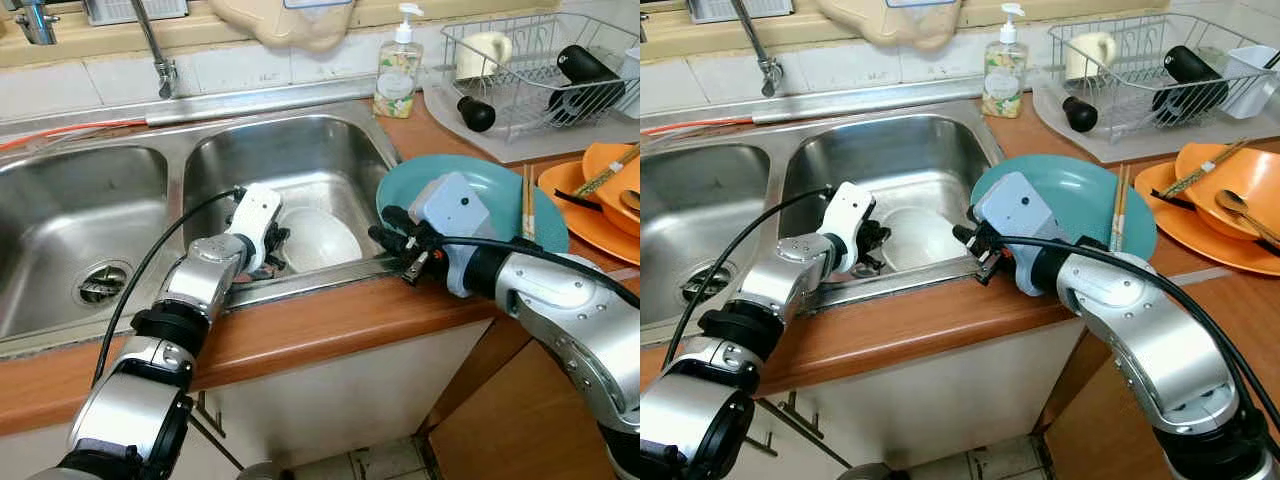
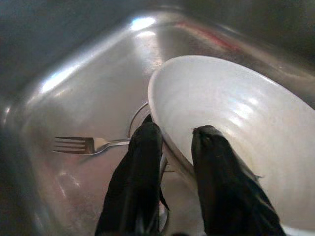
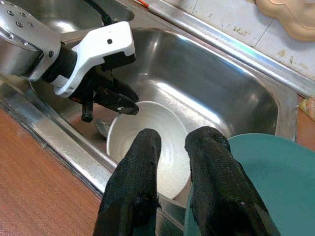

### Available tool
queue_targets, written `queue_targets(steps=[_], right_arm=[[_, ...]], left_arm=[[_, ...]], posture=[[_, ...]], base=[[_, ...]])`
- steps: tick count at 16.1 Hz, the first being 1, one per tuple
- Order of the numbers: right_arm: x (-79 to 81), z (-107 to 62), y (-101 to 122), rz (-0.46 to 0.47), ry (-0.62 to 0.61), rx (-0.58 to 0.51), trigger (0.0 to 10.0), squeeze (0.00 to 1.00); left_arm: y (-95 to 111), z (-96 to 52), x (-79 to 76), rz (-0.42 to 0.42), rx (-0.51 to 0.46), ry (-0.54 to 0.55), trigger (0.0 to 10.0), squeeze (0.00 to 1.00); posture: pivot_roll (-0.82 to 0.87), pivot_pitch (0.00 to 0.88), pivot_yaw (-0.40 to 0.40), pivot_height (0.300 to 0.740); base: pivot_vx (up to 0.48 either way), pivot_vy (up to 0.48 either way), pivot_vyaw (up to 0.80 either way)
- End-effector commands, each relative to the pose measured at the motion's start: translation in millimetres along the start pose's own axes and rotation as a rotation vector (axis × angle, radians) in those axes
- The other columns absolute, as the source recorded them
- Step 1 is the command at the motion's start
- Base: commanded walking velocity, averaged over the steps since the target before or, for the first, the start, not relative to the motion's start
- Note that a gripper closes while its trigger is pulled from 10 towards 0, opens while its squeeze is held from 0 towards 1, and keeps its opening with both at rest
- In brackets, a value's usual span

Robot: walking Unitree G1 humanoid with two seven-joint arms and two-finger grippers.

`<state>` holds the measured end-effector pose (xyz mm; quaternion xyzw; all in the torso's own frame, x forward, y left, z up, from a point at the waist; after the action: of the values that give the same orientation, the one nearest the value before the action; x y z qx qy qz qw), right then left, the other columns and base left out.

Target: Kitchen organization

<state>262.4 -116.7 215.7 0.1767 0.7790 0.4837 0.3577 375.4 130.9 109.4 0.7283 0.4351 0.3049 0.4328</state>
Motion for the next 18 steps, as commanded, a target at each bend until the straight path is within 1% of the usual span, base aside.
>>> queue_targets(steps=[1,2,3,4,5,6,7,8,9,10,11,12,13,15,17,18], right_arm=[[-0.8,0.1,-1,0.012,-0.011,0.02,10.0,0.0],[-6.7,1.0,-4,0.06,-0.061,0.039,10.0,0.0],[-13.3,1.6,-6,0.092,-0.112,0.048,10.0,0.95],[-22.0,1.7,-5,0.122,-0.166,0.034,10.0,1.0],[-25.5,1.2,-2,0.142,-0.175,0.008,10.0,1.0],[-37.9,0.6,0,0.137,-0.281,0.004,10.0,1.0],[-46.2,0.2,0,0.14,-0.359,0.012,10.0,1.0],[-48.2,0.0,-1,0.145,-0.382,0.025,10.0,1.0],[-60.1,-1.9,-13,0.166,-0.513,0.132,10.0,1.0],[-62.7,-2.9,-17,0.176,-0.544,0.161,10.0,1.0],[-69.1,-5.6,-25,0.208,-0.615,0.253,10.0,0.56],[-71.0,-6.1,-27,0.208,-0.634,0.282,10.0,0.0],[-72.4,-6.4,-29,0.23,-0.662,0.325,10.0,0.0],[-74.1,-7.4,-33,0.259,-0.702,0.384,10.0,0.0],[-77.1,-10.0,-42,0.332,-0.755,0.442,10.0,0.0],[-77.5,-10.4,-43,0.346,-0.761,0.452,10.0,0.0]], left_arm=[[5,-1.8,3.0,0.019,-0.029,0.003,10.0,1.0],[10,-4.0,5.1,0.02,-0.086,0.01,10.0,1.0],[13,-5.9,5.4,0.018,-0.13,0.005,10.0,1.0],[21,-10.4,6.0,0.022,-0.221,0.004,10.0,1.0],[26,-15.1,6.2,0.018,-0.286,-0.001,10.0,1.0],[26,-24.0,9.5,0.016,-0.346,0.01,10.0,1.0],[26,-33.8,12.3,0.006,-0.403,0.012,10.0,1.0],[26,-37.1,13.2,0.005,-0.422,0.012,10.0,1.0],[26,-53.6,11.6,0.008,-0.489,-0.032,10.0,0.64],[26,-58.7,10.0,0.013,-0.507,-0.054,10.0,0.02],[27,-71.1,5.3,0.039,-0.529,-0.112,10.0,0.0],[26,-76.4,2.8,0.056,-0.526,-0.135,10.0,0.0],[23,-83.3,-3.1,0.08,-0.515,-0.187,10.0,0.0],[22,-92.1,-12.5,0.092,-0.506,-0.274,10.0,0.0],[19,-104.9,-27.3,0.099,-0.478,-0.411,10.0,0.0],[19,-106.2,-29.0,0.099,-0.474,-0.426,10.0,0.0]], posture=[[-0.09,0.0,0.092,0.74],[-0.09,0.0,0.092,0.74],[-0.09,0.0,0.092,0.74],[-0.09,0.0,0.092,0.74],[-0.09,0.0,0.092,0.74],[-0.09,0.0,0.092,0.74],[-0.09,0.0,0.086,0.74],[-0.09,0.0,0.086,0.74],[-0.08,0.0,0.075,0.74],[-0.07,0.0,0.073,0.74],[-0.07,0.0,0.071,0.74],[-0.07,0.0,0.069,0.74],[-0.06,0.0,0.067,0.74],[-0.06,0.0,0.067,0.74],[-0.06,0.0,0.063,0.74],[-0.06,0.0,0.063,0.74]], base=[[0.0,0.0,0.0],[0.0,0.0,0.0],[0.0,0.0,0.0],[0.0,0.0,0.0],[0.0,0.0,0.0],[0.0,0.0,0.0],[0.0,0.0,0.0],[0.0,0.0,0.0],[0.0,0.0,0.0],[0.0,0.0,0.0],[0.0,0.0,0.0],[0.0,0.0,0.0],[0.0,0.0,0.0],[0.0,0.0,0.0],[0.0,0.0,0.0],[0.0,0.0,0.0]])
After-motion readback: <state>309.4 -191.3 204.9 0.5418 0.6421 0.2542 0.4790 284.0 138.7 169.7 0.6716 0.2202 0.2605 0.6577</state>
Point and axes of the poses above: a point about 5 cm out from each wrist's last joint towards the gripper, its own z axis pointing out of the wrist towards the gripper, its own y axis along the axis of the wrist's last joint, x = y × z, the point moved 1 cm from there along z, pointing out of the wrist towards the gripper, and after that the axes turned 5 degrees about -z, right-handed, at the moved point
